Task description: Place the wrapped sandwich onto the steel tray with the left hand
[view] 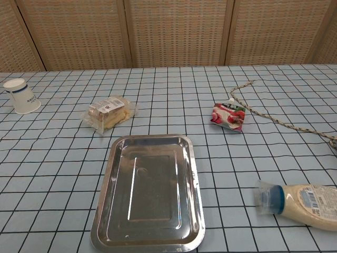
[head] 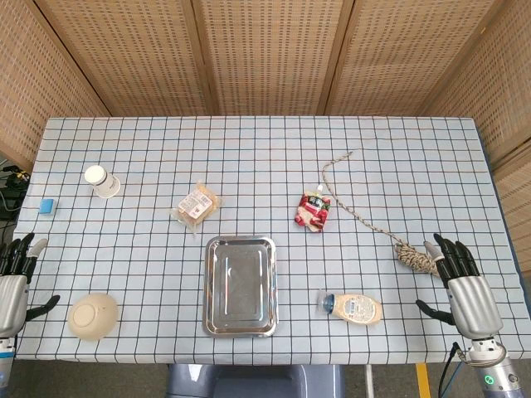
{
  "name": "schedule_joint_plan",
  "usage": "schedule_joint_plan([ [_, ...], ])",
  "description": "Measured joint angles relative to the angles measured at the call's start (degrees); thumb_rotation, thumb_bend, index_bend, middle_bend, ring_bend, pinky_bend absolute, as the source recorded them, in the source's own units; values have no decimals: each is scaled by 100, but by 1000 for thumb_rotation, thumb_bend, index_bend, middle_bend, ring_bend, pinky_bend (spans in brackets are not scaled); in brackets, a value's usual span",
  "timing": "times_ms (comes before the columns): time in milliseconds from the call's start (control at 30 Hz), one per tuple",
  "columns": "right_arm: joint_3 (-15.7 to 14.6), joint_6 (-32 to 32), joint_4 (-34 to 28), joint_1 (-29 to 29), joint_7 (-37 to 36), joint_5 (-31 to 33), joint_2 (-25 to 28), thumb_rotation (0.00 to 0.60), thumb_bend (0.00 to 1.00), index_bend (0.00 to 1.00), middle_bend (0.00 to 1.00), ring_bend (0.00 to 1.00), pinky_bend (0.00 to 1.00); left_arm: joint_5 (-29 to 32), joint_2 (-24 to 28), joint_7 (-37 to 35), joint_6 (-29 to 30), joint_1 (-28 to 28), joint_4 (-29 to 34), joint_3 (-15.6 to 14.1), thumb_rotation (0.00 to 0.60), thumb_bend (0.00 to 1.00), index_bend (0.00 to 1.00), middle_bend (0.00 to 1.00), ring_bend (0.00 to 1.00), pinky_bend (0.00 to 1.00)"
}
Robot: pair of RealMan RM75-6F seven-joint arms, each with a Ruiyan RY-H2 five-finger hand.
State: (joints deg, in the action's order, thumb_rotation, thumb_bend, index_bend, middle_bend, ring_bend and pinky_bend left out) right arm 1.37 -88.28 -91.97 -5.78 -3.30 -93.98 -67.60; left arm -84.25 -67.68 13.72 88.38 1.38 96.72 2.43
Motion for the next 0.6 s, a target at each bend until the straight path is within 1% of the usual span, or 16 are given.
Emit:
schedule_joint_plan([
  [433,-11,9,-61,0,-72,-25,38,600,56,23,0,0,0,-51,-2,63,-69,43,31,-33,600,25,0,0,0,0],
  [600,20,6,-93,5,-218,41,111,600,56,23,0,0,0,62,-76,279,-357,201,11,6,600,24,0,0,0,0],
])
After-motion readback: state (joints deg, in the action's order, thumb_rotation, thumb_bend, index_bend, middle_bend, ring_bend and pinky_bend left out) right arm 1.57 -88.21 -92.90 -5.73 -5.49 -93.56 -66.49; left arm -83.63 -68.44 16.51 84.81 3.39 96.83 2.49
